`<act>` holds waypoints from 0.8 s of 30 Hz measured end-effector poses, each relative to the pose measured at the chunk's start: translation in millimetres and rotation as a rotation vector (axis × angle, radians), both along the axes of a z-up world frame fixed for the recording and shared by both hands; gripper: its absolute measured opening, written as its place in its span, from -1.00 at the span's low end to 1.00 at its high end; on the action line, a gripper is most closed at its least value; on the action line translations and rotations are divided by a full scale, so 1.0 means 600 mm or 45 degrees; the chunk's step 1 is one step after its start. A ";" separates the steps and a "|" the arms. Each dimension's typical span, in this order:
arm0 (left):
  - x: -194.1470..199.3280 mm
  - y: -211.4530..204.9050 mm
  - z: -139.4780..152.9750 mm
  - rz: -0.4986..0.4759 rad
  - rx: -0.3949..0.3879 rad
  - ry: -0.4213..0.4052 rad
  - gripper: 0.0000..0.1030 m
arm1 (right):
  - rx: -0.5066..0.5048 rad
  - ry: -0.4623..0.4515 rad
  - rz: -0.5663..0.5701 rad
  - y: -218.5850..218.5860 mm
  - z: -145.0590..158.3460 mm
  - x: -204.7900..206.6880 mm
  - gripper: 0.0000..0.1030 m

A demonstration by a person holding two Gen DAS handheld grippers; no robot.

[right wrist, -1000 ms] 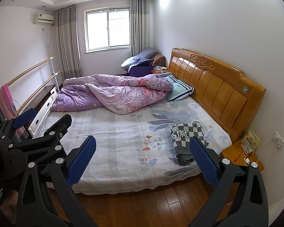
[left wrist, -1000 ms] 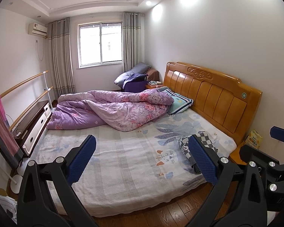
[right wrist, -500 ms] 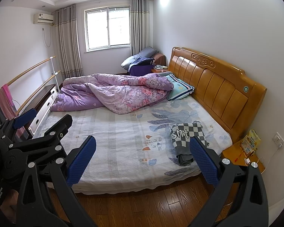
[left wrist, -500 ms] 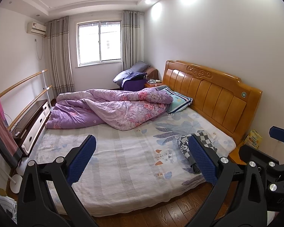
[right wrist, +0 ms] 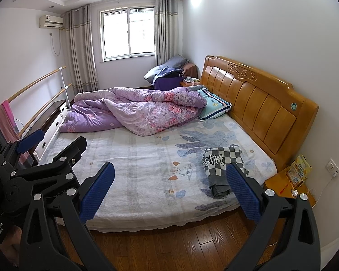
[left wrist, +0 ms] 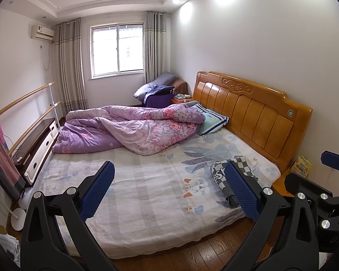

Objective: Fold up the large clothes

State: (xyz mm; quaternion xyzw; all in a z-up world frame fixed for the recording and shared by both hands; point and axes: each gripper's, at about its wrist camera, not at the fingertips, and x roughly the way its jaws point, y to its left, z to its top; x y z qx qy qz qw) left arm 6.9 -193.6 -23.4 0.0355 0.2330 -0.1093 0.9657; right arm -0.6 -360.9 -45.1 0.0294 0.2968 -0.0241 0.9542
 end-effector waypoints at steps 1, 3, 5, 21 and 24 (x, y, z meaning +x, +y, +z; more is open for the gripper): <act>0.001 0.000 0.000 -0.002 0.000 0.003 0.91 | 0.001 0.000 0.000 -0.001 0.000 0.001 0.85; 0.002 0.000 -0.001 -0.003 0.001 0.005 0.91 | 0.000 0.001 0.000 -0.001 0.000 0.002 0.85; 0.003 -0.001 -0.002 -0.001 0.000 0.006 0.91 | 0.000 0.000 0.001 -0.001 0.001 0.001 0.85; 0.006 -0.001 -0.002 -0.003 0.002 0.010 0.91 | 0.007 0.003 0.003 -0.007 0.001 0.006 0.85; 0.006 0.000 0.000 -0.003 0.002 0.011 0.91 | 0.008 0.003 0.004 -0.008 0.001 0.008 0.85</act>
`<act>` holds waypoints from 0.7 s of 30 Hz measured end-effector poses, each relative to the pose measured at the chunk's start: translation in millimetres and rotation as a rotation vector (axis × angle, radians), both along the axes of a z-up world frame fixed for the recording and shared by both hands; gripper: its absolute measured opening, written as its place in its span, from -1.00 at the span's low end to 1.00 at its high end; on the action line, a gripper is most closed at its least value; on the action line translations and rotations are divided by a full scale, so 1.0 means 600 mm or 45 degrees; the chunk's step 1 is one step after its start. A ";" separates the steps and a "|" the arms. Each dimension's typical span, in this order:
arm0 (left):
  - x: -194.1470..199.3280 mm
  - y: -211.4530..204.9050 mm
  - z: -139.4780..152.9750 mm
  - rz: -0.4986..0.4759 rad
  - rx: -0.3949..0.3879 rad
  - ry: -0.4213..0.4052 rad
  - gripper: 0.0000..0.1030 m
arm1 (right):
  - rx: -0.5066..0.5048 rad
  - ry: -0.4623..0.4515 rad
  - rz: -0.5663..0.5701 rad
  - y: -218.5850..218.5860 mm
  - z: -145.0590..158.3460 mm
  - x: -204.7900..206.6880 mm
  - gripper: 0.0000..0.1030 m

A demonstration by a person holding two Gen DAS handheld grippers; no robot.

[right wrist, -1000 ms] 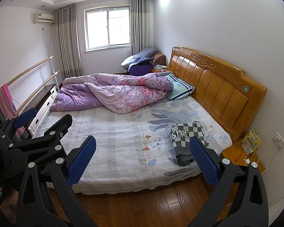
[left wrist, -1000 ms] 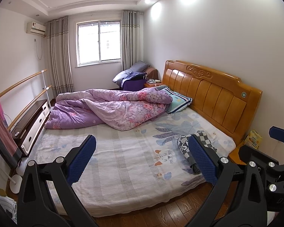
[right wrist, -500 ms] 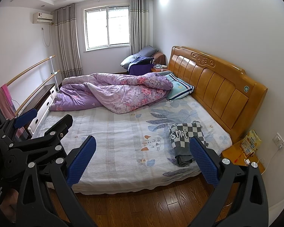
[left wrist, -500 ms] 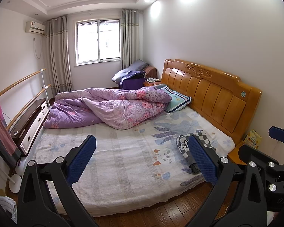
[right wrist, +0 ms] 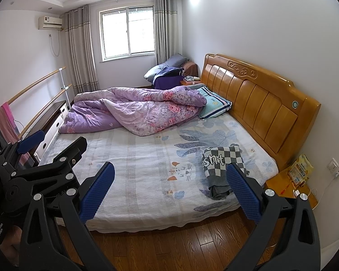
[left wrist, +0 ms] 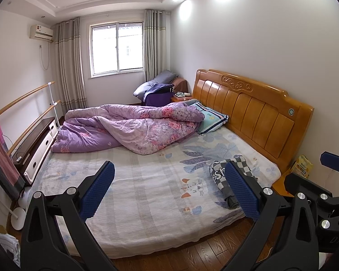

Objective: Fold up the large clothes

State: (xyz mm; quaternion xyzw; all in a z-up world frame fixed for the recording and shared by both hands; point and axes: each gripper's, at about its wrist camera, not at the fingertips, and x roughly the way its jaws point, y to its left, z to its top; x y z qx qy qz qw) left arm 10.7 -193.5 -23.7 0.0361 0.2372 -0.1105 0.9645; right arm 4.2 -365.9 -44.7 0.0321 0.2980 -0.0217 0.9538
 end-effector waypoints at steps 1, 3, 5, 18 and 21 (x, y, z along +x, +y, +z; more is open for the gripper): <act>0.000 0.000 0.000 0.000 0.000 0.002 0.91 | -0.002 -0.002 0.000 0.000 0.000 -0.001 0.85; 0.000 0.000 0.000 0.000 0.001 0.000 0.91 | 0.000 0.002 0.001 0.001 0.000 0.000 0.85; 0.001 0.000 -0.001 0.003 0.002 0.003 0.91 | -0.001 0.000 -0.001 0.001 0.001 -0.001 0.85; 0.014 -0.012 -0.018 0.009 0.005 0.031 0.91 | 0.014 0.025 0.007 -0.006 -0.002 0.005 0.85; 0.020 -0.019 -0.023 0.014 0.011 0.047 0.91 | 0.017 0.040 0.010 -0.009 -0.004 0.006 0.85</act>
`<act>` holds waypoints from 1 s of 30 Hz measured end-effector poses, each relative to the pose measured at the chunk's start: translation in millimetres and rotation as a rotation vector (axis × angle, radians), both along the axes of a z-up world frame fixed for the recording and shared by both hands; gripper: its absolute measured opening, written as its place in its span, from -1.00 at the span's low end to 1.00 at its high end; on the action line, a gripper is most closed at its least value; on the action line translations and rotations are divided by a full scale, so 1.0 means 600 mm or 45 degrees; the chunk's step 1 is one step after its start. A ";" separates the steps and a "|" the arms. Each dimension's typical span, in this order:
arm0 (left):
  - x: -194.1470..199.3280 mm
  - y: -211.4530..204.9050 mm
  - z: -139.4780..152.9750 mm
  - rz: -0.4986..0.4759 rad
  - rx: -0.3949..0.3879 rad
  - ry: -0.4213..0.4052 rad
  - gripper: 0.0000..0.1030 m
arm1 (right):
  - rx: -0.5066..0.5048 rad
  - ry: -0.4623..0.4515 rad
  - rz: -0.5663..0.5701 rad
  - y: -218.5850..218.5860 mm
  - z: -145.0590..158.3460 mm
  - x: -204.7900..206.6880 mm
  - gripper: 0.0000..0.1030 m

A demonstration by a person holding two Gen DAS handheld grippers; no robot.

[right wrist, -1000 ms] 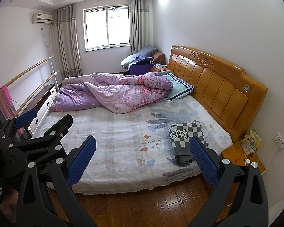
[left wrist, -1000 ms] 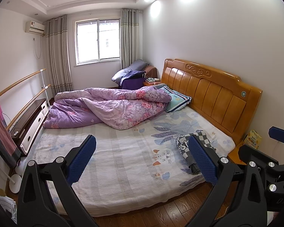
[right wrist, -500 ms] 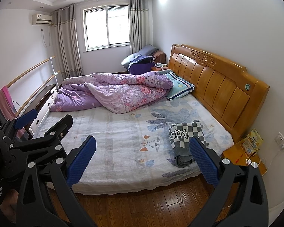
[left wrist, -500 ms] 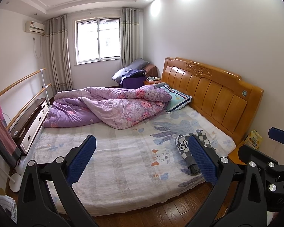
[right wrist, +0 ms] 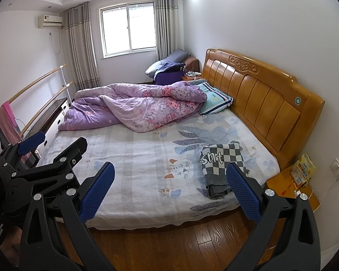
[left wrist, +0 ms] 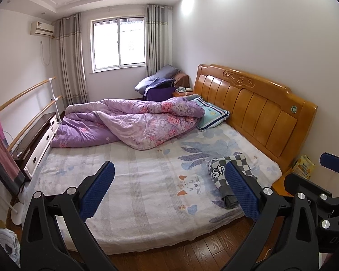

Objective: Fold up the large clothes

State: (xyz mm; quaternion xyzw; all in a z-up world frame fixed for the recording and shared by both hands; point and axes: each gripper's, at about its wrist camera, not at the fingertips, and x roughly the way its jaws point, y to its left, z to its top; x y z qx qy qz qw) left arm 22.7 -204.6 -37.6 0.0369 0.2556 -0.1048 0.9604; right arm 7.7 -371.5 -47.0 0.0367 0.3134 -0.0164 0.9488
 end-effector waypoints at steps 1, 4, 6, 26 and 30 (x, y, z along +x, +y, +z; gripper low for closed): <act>0.002 -0.001 -0.001 0.002 0.001 0.003 0.91 | 0.000 0.004 0.001 0.001 -0.001 0.000 0.85; 0.010 -0.004 -0.006 0.003 0.005 0.012 0.91 | 0.008 0.013 0.001 -0.008 -0.001 -0.001 0.85; 0.015 -0.006 -0.007 0.010 0.008 0.015 0.91 | 0.012 0.019 0.005 -0.007 -0.002 0.000 0.85; 0.075 0.006 -0.016 -0.003 0.032 0.039 0.91 | 0.039 0.049 0.016 -0.029 -0.002 0.046 0.85; 0.106 0.042 -0.025 -0.016 0.025 0.055 0.91 | 0.036 0.068 0.014 -0.003 -0.006 0.073 0.85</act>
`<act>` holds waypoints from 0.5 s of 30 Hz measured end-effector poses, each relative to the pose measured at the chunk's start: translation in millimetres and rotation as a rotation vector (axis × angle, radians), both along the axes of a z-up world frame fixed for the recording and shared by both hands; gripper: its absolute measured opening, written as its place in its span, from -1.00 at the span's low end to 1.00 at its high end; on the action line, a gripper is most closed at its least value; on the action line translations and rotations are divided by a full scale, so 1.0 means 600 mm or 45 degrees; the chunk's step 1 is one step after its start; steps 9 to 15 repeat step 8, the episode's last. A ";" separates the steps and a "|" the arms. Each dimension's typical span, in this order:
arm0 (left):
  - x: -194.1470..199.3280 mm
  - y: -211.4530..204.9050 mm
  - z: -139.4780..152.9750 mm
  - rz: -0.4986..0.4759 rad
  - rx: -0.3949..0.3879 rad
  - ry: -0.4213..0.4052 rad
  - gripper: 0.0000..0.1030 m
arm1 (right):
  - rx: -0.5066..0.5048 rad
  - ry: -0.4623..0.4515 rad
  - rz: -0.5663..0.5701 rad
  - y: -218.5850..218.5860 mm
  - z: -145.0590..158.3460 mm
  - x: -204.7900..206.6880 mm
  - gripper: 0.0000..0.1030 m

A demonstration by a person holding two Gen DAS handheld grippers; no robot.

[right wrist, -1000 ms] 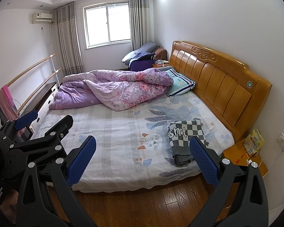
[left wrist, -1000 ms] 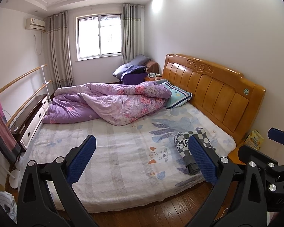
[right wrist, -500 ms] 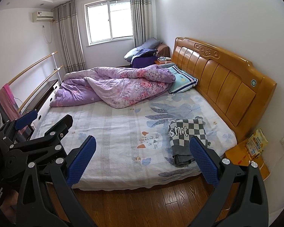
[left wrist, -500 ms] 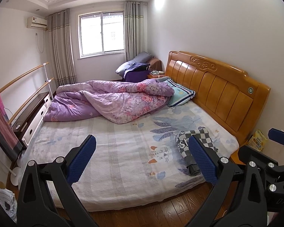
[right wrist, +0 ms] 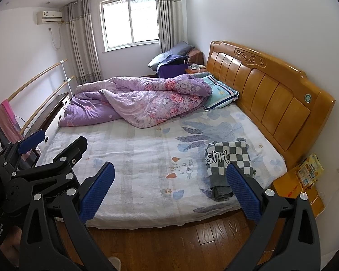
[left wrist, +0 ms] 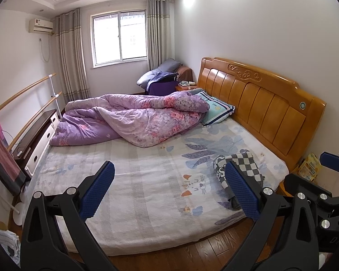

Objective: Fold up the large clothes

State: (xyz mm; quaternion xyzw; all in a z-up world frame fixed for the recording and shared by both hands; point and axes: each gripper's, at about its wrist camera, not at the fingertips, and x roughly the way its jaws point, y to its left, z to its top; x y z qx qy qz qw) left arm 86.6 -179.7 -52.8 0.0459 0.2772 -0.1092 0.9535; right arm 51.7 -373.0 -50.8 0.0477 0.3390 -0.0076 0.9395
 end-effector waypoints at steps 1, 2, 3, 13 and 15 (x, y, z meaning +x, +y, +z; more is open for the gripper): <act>0.011 0.014 -0.004 -0.003 -0.007 0.007 0.91 | -0.002 0.004 -0.001 0.009 -0.002 0.008 0.85; 0.021 0.027 -0.007 -0.006 -0.014 0.011 0.91 | -0.004 0.011 0.000 0.025 -0.004 0.018 0.85; 0.033 0.039 -0.012 -0.008 -0.018 0.015 0.91 | -0.007 0.019 0.002 0.038 -0.007 0.030 0.85; 0.127 0.171 -0.054 0.046 -0.033 0.069 0.91 | -0.025 0.079 0.024 0.153 -0.040 0.118 0.85; 0.127 0.171 -0.054 0.046 -0.033 0.069 0.91 | -0.025 0.079 0.024 0.153 -0.040 0.118 0.85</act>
